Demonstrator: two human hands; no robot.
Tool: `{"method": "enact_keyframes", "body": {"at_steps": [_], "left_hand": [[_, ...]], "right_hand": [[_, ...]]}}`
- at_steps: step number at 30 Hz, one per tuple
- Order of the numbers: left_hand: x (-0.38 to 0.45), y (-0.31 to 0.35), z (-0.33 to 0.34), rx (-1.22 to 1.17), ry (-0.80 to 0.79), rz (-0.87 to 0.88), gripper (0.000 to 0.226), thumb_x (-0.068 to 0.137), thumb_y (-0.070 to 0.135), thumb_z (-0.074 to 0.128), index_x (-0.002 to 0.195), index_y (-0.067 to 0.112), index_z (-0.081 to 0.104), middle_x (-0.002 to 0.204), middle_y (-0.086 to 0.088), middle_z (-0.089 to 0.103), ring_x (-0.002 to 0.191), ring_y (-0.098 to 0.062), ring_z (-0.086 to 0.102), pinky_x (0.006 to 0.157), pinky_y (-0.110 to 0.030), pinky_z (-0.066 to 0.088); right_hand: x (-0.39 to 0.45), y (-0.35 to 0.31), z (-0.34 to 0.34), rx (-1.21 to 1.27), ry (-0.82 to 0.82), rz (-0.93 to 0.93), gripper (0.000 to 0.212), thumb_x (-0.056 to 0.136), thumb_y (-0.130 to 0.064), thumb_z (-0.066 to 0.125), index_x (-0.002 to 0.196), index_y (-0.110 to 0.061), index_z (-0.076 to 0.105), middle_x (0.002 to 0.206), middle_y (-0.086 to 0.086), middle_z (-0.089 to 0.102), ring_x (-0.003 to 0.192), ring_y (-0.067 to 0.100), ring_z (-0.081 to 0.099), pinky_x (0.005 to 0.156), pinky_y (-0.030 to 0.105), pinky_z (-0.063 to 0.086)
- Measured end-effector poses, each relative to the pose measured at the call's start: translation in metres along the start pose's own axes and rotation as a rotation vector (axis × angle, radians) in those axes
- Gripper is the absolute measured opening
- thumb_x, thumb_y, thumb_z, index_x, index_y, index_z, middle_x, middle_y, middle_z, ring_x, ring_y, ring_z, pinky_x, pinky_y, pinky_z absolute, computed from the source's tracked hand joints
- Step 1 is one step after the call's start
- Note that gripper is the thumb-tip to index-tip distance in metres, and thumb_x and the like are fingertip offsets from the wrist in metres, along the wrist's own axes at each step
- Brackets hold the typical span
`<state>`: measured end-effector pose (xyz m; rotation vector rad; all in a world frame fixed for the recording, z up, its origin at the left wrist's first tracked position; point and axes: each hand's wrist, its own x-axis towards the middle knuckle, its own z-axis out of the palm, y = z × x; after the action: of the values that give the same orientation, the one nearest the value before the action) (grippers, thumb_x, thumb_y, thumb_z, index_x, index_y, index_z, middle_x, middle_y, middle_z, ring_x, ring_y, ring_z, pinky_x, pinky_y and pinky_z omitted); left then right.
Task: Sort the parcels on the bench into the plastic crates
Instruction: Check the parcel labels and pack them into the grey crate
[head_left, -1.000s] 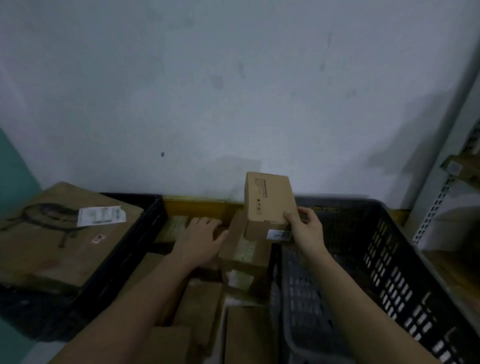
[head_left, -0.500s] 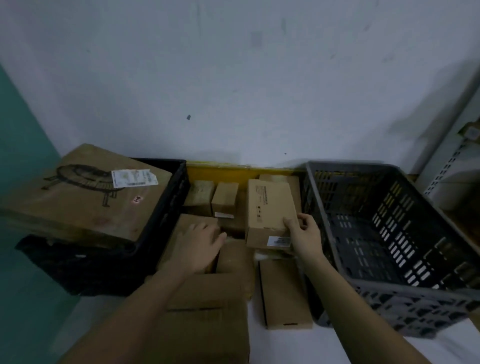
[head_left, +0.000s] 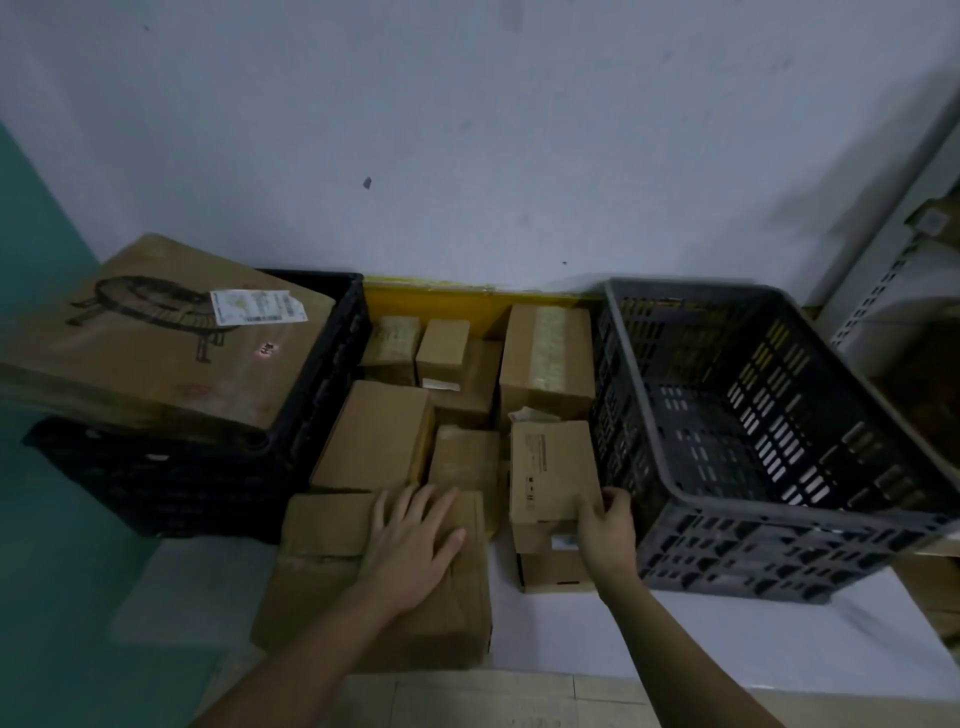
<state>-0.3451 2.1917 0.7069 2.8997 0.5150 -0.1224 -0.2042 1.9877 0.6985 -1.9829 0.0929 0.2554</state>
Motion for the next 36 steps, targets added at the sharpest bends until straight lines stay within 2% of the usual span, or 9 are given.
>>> {"method": "enact_keyframes", "body": {"at_steps": [7, 13, 16, 19, 26, 29, 32, 34, 36], "left_hand": [[-0.002, -0.004, 0.009, 0.004, 0.046, 0.024, 0.085, 0.083, 0.073, -0.014, 0.156, 0.038, 0.013, 0.161, 0.008, 0.021, 0.150, -0.016, 0.011, 0.122, -0.050, 0.000], [0.001, -0.006, 0.013, -0.011, 0.063, 0.034, 0.084, 0.084, 0.073, -0.012, 0.156, 0.038, 0.012, 0.161, 0.007, 0.022, 0.151, -0.017, 0.011, 0.122, -0.051, -0.002], [0.001, -0.007, 0.015, 0.012, 0.065, 0.032, 0.082, 0.084, 0.072, -0.013, 0.156, 0.039, 0.010, 0.161, 0.008, 0.021, 0.151, -0.016, 0.010, 0.122, -0.050, -0.002], [0.001, -0.006, 0.014, 0.016, 0.062, 0.027, 0.084, 0.083, 0.072, -0.014, 0.156, 0.039, 0.008, 0.162, 0.008, 0.020, 0.151, -0.016, 0.009, 0.123, -0.050, -0.002], [0.000, -0.006, 0.014, -0.005, 0.052, 0.032, 0.085, 0.083, 0.073, -0.014, 0.157, 0.038, 0.010, 0.162, 0.007, 0.021, 0.152, -0.017, 0.010, 0.122, -0.051, -0.002], [-0.001, -0.005, 0.012, -0.001, 0.036, 0.027, 0.083, 0.084, 0.073, -0.012, 0.157, 0.039, 0.010, 0.162, 0.007, 0.021, 0.151, -0.017, 0.011, 0.122, -0.050, -0.004], [0.001, -0.002, -0.003, -0.023, -0.021, 0.031, 0.087, 0.080, 0.072, -0.013, 0.156, 0.039, 0.014, 0.161, 0.009, 0.022, 0.150, -0.015, 0.013, 0.123, -0.050, -0.001], [0.006, -0.001, -0.022, -0.068, -0.026, 0.011, 0.077, 0.088, 0.070, -0.002, 0.153, 0.038, 0.023, 0.159, 0.008, 0.028, 0.148, -0.015, 0.019, 0.123, -0.050, 0.005], [0.015, -0.004, -0.042, -0.104, 0.003, -0.022, 0.060, 0.099, 0.062, 0.015, 0.152, 0.036, 0.029, 0.157, 0.007, 0.032, 0.147, -0.016, 0.023, 0.122, -0.050, 0.012]], "right_hand": [[0.003, 0.033, 0.005, -0.150, 0.009, 0.033, 0.036, 0.102, -0.023, 0.049, 0.133, -0.007, 0.041, 0.132, 0.018, 0.052, 0.115, 0.037, 0.054, 0.094, 0.047, 0.048], [-0.006, 0.044, 0.012, -0.588, -0.082, -0.034, 0.059, 0.089, 0.002, 0.056, 0.141, -0.010, 0.031, 0.147, 0.017, 0.031, 0.129, 0.042, 0.038, 0.104, 0.050, 0.043], [-0.018, 0.045, 0.013, -0.767, -0.090, -0.234, 0.044, 0.095, -0.021, 0.053, 0.137, -0.017, 0.039, 0.145, 0.008, 0.036, 0.129, 0.032, 0.037, 0.101, 0.047, 0.045], [-0.022, 0.048, 0.012, -0.887, -0.200, -0.346, 0.044, 0.101, -0.042, 0.039, 0.141, -0.026, 0.042, 0.150, 0.001, 0.035, 0.135, 0.028, 0.033, 0.106, 0.048, 0.038], [-0.014, 0.051, 0.005, -0.971, -0.388, -0.378, 0.051, 0.104, -0.050, 0.028, 0.152, -0.034, 0.030, 0.163, -0.006, 0.021, 0.150, 0.022, 0.016, 0.121, 0.047, 0.017], [-0.012, 0.038, 0.006, -0.960, -0.393, -0.347, 0.045, 0.104, -0.045, 0.031, 0.146, -0.031, 0.040, 0.157, -0.005, 0.032, 0.143, 0.023, 0.030, 0.114, 0.046, 0.029], [-0.005, 0.014, 0.010, -0.890, -0.394, -0.285, 0.040, 0.104, -0.039, 0.034, 0.137, -0.024, 0.050, 0.140, 0.003, 0.053, 0.121, 0.027, 0.054, 0.100, 0.040, 0.045], [0.002, -0.011, 0.013, -0.864, -0.386, -0.274, 0.039, 0.103, -0.036, 0.040, 0.136, -0.019, 0.052, 0.128, 0.008, 0.062, 0.113, 0.029, 0.060, 0.096, 0.038, 0.049], [0.008, -0.038, 0.017, -0.848, -0.366, -0.353, 0.031, 0.104, -0.034, 0.039, 0.118, -0.019, 0.062, 0.102, 0.002, 0.067, 0.094, 0.021, 0.065, 0.093, 0.040, 0.053]]}}
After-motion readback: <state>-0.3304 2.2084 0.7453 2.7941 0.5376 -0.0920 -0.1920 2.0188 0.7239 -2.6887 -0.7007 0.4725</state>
